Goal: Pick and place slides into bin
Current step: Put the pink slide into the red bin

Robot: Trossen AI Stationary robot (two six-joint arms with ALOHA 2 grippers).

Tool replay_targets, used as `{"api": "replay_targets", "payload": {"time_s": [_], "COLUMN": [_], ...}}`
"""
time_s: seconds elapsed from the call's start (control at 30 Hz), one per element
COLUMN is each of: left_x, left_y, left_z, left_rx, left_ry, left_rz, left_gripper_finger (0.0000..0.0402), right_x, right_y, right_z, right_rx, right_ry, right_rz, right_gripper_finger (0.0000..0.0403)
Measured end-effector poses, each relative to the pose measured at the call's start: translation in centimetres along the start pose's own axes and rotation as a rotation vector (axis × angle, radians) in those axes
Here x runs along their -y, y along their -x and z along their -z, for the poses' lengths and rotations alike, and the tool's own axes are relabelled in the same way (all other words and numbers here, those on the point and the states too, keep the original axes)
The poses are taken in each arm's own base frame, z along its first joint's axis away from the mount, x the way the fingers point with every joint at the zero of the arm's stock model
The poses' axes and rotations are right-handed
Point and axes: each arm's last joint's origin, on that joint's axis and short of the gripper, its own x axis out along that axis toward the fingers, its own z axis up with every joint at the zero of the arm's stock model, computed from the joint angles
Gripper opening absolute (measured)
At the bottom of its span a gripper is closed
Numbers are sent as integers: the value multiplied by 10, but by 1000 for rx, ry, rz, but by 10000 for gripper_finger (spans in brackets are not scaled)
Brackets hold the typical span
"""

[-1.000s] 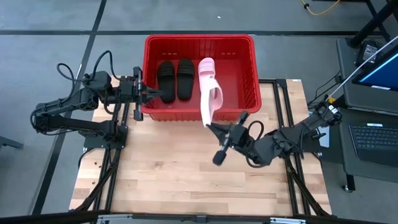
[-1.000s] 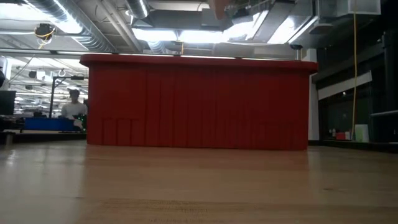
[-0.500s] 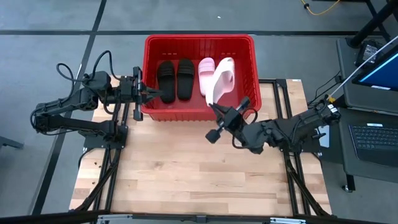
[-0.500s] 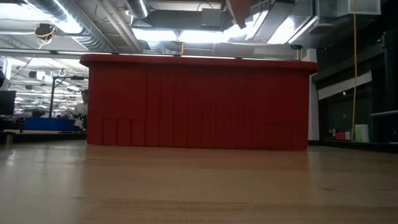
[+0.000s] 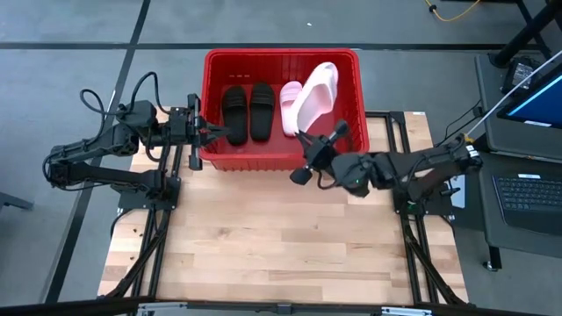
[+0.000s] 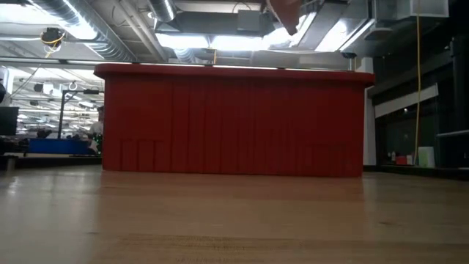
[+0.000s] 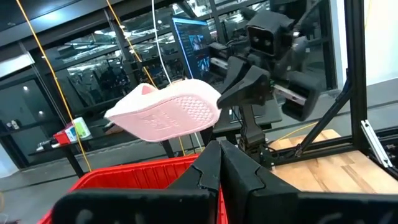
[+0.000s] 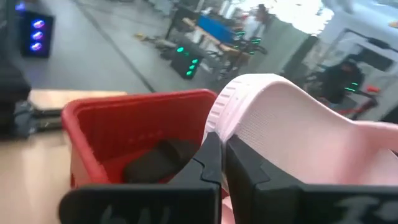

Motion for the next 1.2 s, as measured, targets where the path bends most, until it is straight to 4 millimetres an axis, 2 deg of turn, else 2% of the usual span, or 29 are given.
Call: {"api": "replay_targets", "payload": {"time_s": [0.43,0.6,0.9,1.2], "left_x": [0,0,0,-4], "left_y": [-1,-3,-15,-24], "left_z": [2,3,7,13], "left_rx": [-19,-26,-45,-104], "left_ry": [2,31,36,34], "left_rz": [-5,-4,-21,-150], "left_gripper_finger": [1,3,2,2], "right_x": [54,66,81,109], "right_y": [-19,-23,-34,-41], "right_z": [29,38,54,51], "right_rx": [-195,-250,-376,-427], "right_ry": [264,414,544,619], "right_rz": [-241,-263,-335,-351], "right_gripper_finger": [8,8,8,8]}}
